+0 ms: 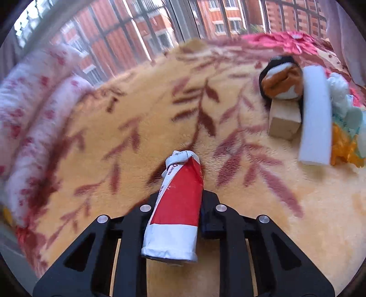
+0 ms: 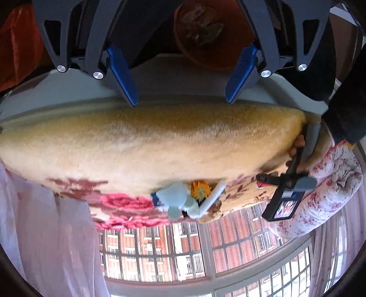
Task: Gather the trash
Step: 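Grasp the toothpaste tube with the left gripper while the right grasps the pale blue bottle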
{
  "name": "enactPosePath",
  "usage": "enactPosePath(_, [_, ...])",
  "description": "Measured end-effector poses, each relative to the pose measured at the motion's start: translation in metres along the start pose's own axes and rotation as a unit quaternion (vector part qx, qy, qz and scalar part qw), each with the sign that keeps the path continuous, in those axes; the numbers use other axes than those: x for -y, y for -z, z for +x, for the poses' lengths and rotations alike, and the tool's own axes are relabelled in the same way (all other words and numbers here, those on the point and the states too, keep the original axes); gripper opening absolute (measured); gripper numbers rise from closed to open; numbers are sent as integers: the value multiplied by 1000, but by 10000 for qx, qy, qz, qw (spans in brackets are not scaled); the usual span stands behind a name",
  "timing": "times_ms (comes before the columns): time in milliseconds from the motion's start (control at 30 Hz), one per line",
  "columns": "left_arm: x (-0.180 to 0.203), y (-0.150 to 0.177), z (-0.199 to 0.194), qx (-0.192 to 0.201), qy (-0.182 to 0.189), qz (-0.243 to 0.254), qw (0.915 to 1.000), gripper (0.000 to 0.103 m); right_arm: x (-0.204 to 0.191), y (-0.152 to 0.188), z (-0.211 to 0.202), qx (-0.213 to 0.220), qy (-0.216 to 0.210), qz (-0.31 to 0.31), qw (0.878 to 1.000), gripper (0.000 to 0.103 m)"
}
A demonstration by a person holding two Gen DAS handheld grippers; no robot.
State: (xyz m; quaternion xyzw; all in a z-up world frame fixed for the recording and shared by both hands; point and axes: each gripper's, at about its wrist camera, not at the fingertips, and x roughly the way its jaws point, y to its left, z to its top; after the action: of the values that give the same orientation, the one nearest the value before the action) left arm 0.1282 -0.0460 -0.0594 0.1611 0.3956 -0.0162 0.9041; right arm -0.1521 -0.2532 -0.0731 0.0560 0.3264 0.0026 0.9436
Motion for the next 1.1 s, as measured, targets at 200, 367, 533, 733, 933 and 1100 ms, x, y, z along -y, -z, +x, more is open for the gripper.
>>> enactPosePath(200, [17,37,-73,500,535,-465,9962,18,18,-60,2,381,-82,-141,9991,81])
enactPosePath(367, [30,53,-112,827,485,-745,9926,18,25,-126,59,103,-76,-400,9991,82])
enactPosePath(533, [34,60,-126,958,611,-811,9902,18,17,-162,122,-332,-11,-828,9960,82])
enactPosePath(733, [36,57,-122,922,608,-753,9910,18,11,-180,185,-970,-213,-1171,9881,82])
enactPosePath(933, [41,56,-108,771,659,-904,9907,18,13,-179,237,-1654,-265,-1073,9800,63])
enactPosePath(1100, [43,63,-111,721,565,-898,9917,18,21,-174,191,-1062,-138,-650,9921,63])
